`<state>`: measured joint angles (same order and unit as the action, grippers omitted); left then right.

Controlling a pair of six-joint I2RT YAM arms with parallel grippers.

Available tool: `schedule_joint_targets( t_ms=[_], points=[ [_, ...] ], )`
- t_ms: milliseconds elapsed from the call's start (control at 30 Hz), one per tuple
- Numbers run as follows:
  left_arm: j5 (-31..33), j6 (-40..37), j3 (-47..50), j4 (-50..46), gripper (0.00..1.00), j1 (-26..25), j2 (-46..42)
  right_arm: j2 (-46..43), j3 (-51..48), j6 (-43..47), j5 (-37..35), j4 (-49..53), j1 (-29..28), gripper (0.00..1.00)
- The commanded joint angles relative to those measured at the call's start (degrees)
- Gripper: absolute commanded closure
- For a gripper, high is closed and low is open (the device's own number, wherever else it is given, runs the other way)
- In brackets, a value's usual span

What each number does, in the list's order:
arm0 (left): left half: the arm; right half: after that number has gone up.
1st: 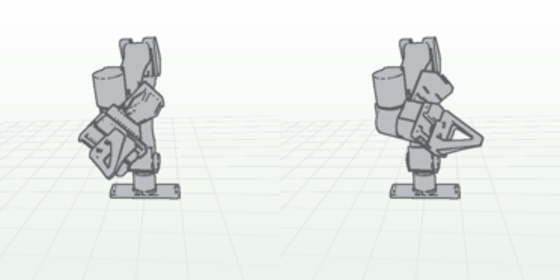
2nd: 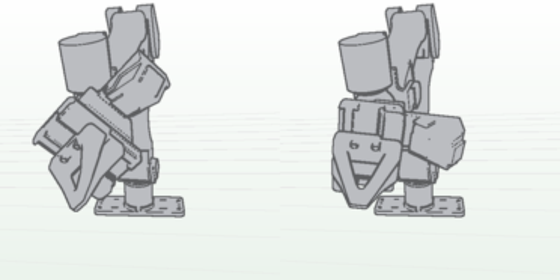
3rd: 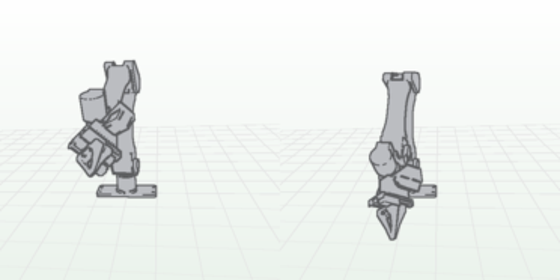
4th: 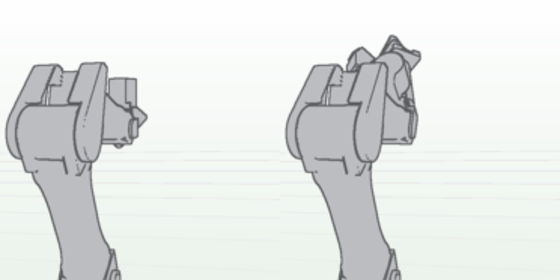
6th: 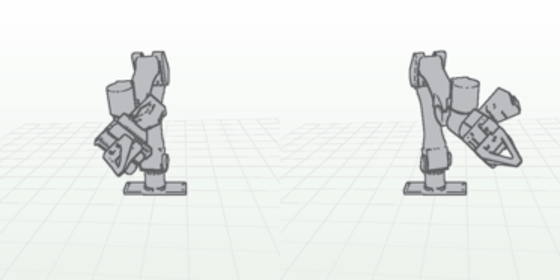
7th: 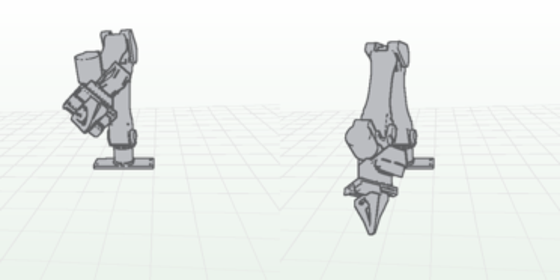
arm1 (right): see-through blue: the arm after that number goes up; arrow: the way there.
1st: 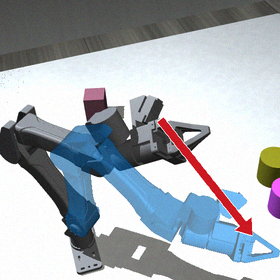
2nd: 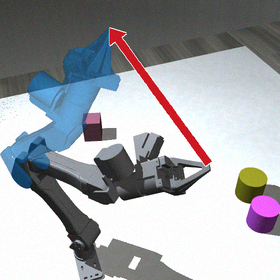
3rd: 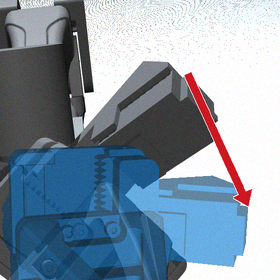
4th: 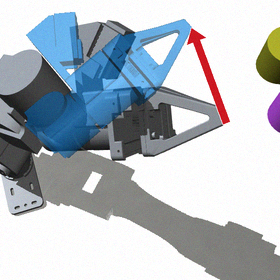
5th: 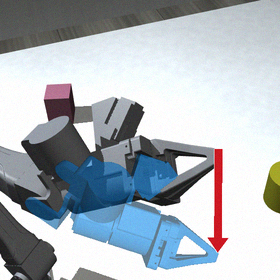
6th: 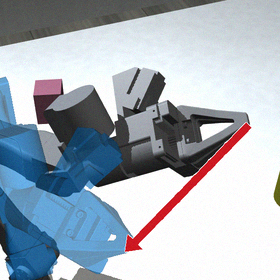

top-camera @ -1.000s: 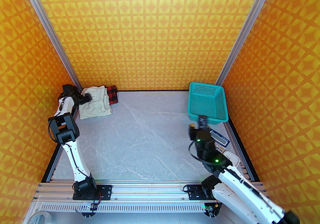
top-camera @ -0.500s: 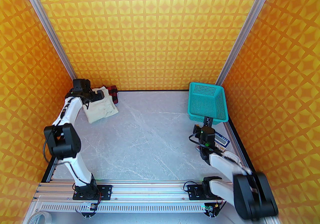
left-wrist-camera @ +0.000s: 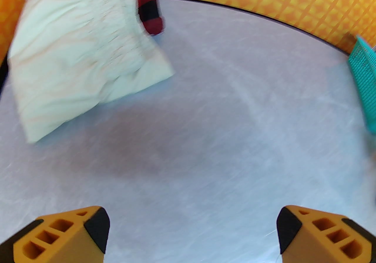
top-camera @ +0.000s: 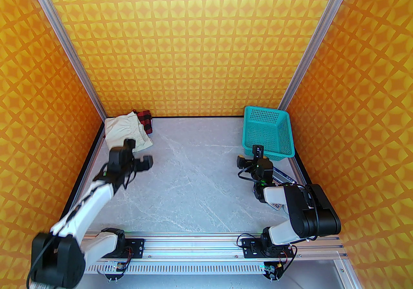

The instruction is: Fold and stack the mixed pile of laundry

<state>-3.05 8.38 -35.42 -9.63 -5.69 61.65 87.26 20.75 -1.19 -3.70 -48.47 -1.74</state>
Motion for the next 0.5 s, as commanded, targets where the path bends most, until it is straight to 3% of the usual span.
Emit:
schedule_joint_targets(
  t_ms=[0, 67, 167, 267, 333, 367, 400, 467],
  points=[
    [3.1, -7.0, 5.6, 17.4, 0.01, 2.7, 3.8, -0.8, 0.5, 0.4, 1.2, -1.0, 0.2, 0.02],
    [3.0, -8.0, 5.4, 22.3, 0.01, 3.5, 9.5, -0.6, 0.6, 0.5, 1.1, -0.9, 0.2, 0.01],
    [1.2, -9.1, 6.8, 38.5, 0.01, 3.8, 20.0, -0.6, 0.6, 0.5, 1.1, -1.0, 0.2, 0.02],
    [-0.5, -9.7, -1.0, 29.2, 0.01, 4.0, 25.0, -0.6, 0.7, 0.5, 1.1, -0.8, 0.2, 0.02],
    [-0.9, -11.4, -0.7, 29.9, 0.01, 3.9, 24.9, -0.6, 0.6, 0.5, 1.1, -0.8, 0.1, 0.02],
    [-0.4, -13.7, 2.1, 33.7, 0.01, 3.9, 22.9, -0.6, 0.6, 0.5, 1.0, -0.8, 0.1, 0.02],
    [0.3, -15.8, 8.2, 44.9, 0.01, 4.2, 20.2, -0.6, 0.6, 0.5, 1.1, -0.8, 0.1, 0.02],
    [-1.3, -10.9, 16.9, 59.6, 0.01, 8.9, 19.6, -0.6, 0.7, 0.5, 1.1, -0.8, 0.1, 0.01]
  ],
)
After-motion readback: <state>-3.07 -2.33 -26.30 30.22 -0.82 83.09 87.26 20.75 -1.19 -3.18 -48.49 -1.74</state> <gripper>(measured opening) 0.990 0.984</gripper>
